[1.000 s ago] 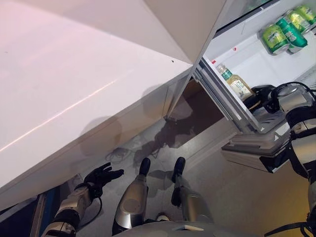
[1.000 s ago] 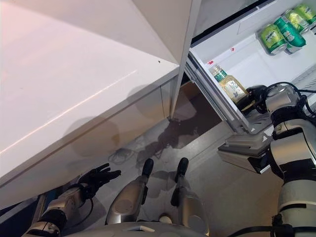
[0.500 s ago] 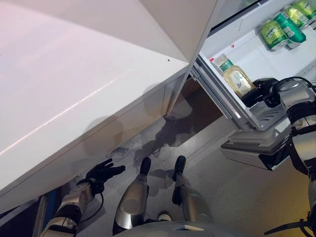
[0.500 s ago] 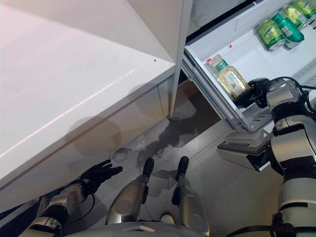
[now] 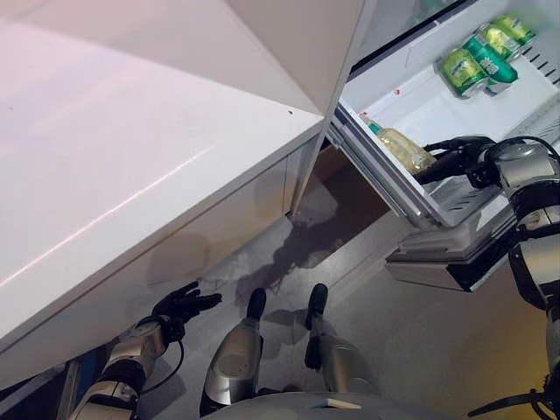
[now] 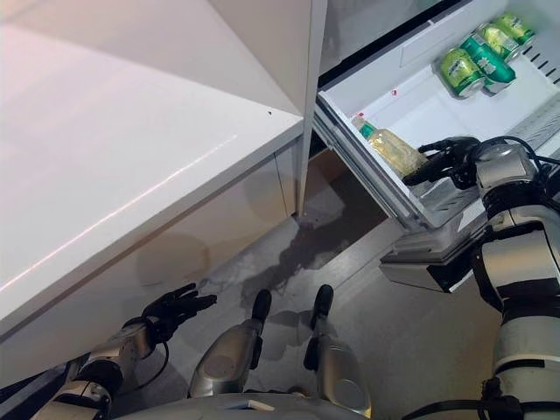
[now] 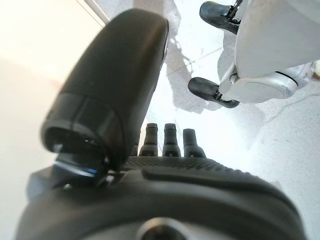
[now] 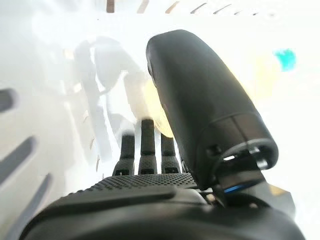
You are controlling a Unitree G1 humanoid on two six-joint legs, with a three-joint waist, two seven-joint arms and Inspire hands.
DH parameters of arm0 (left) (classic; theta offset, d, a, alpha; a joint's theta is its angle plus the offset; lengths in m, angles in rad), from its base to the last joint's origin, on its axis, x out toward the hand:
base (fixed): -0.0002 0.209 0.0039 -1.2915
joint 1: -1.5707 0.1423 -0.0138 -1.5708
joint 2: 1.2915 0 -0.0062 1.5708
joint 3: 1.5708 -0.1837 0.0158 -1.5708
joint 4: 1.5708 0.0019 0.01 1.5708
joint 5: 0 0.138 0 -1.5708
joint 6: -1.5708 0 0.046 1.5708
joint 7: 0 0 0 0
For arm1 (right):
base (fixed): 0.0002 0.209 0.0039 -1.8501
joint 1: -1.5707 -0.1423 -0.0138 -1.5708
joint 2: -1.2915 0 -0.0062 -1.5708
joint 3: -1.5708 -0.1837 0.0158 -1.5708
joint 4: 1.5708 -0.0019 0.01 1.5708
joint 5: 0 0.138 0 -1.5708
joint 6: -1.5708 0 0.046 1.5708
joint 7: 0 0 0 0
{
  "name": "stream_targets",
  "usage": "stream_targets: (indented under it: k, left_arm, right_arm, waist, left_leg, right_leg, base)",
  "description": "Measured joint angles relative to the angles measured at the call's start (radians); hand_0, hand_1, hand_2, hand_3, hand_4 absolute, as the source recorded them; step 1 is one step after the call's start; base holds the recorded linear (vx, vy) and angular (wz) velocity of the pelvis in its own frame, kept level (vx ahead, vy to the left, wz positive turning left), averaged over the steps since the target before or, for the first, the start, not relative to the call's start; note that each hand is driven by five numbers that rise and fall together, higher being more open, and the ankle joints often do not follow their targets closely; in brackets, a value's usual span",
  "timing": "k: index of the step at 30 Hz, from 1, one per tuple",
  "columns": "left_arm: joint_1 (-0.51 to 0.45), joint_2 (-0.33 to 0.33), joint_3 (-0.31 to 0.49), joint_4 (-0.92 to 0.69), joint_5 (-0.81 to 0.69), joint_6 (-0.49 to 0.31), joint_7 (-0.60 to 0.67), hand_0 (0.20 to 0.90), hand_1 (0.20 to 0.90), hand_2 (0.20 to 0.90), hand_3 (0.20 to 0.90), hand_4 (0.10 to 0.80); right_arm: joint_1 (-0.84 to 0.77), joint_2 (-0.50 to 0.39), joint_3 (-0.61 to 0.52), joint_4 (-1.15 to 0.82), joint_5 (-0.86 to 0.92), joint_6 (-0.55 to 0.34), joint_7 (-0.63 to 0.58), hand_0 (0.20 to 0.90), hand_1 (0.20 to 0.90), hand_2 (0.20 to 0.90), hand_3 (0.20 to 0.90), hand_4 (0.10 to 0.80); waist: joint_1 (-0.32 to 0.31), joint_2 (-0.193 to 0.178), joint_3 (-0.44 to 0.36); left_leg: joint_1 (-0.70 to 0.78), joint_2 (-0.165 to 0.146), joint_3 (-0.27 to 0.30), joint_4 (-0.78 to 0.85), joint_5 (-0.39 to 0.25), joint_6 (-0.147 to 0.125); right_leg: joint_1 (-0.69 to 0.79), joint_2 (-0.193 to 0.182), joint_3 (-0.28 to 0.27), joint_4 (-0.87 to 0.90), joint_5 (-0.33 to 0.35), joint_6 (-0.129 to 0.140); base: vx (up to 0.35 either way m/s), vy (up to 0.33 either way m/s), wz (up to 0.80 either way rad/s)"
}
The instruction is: Put drinks into fridge and close the fridge
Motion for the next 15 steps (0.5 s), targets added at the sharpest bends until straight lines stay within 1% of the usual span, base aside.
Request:
stream_targets:
  k: [5, 8, 10, 12, 15]
  left_arm:
    - [0.008, 0.000, 0.003, 0.003, 0.019, 0.003, 0.002, 0.900, 0.900, 0.900, 0.900, 0.800]
    - [0.024, -0.008, 0.027, 0.006, 0.045, 0.002, -0.002, 0.900, 0.900, 0.900, 0.900, 0.800]
    - [0.032, -0.016, 0.032, 0.031, 0.058, -0.002, -0.006, 0.900, 0.900, 0.900, 0.900, 0.800]
    - [0.048, -0.018, 0.032, 0.035, 0.077, -0.002, -0.011, 0.900, 0.900, 0.900, 0.900, 0.800]
    - [0.077, -0.028, 0.034, 0.052, 0.082, -0.006, -0.029, 0.900, 0.900, 0.900, 0.900, 0.800]
  right_arm:
    - [0.009, -0.064, -0.002, -0.093, 0.006, -0.013, 0.009, 0.900, 0.900, 0.900, 0.900, 0.800]
    - [0.040, -0.111, -0.037, -0.185, 0.070, -0.033, -0.021, 0.900, 0.900, 0.900, 0.900, 0.800]
    - [0.059, -0.130, -0.071, -0.263, 0.121, -0.045, -0.078, 0.900, 0.900, 0.900, 0.900, 0.800]
    - [0.090, -0.152, -0.080, -0.353, 0.162, -0.064, -0.149, 0.900, 0.900, 0.900, 0.900, 0.800]
    - [0.229, -0.157, -0.216, -0.517, 0.219, -0.105, -0.292, 0.900, 0.900, 0.900, 0.900, 0.800]
  waist:
    - [-0.015, 0.000, -0.002]
    - [-0.026, -0.003, -0.008]
    - [-0.042, -0.004, -0.027]
    - [-0.062, -0.006, -0.045]
    - [-0.078, -0.006, -0.093]
  left_leg:
    - [0.027, 0.003, 0.007, -0.014, 0.005, -0.002]
    - [0.059, 0.009, 0.016, -0.033, 0.006, -0.003]
    - [0.070, 0.010, 0.025, -0.042, 0.007, -0.002]
    - [0.079, 0.013, 0.032, -0.049, 0.008, -0.001]
    - [0.107, 0.016, 0.043, -0.072, 0.010, -0.001]
  right_leg:
    - [0.017, 0.003, 0.007, 0.000, 0.001, 0.000]
    - [0.037, 0.009, 0.013, 0.000, 0.001, 0.000]
    - [0.039, 0.010, 0.027, 0.000, 0.001, 0.000]
    - [0.045, 0.012, 0.030, 0.000, 0.000, 0.001]
    - [0.055, 0.018, 0.043, 0.000, -0.003, 0.003]
  base:
    - [0.056, 0.010, -0.05]
    - [0.067, 0.015, -0.11]
    - [0.071, 0.026, -0.16]
    - [0.064, 0.038, -0.09]
    - [0.059, 0.054, -0.12]
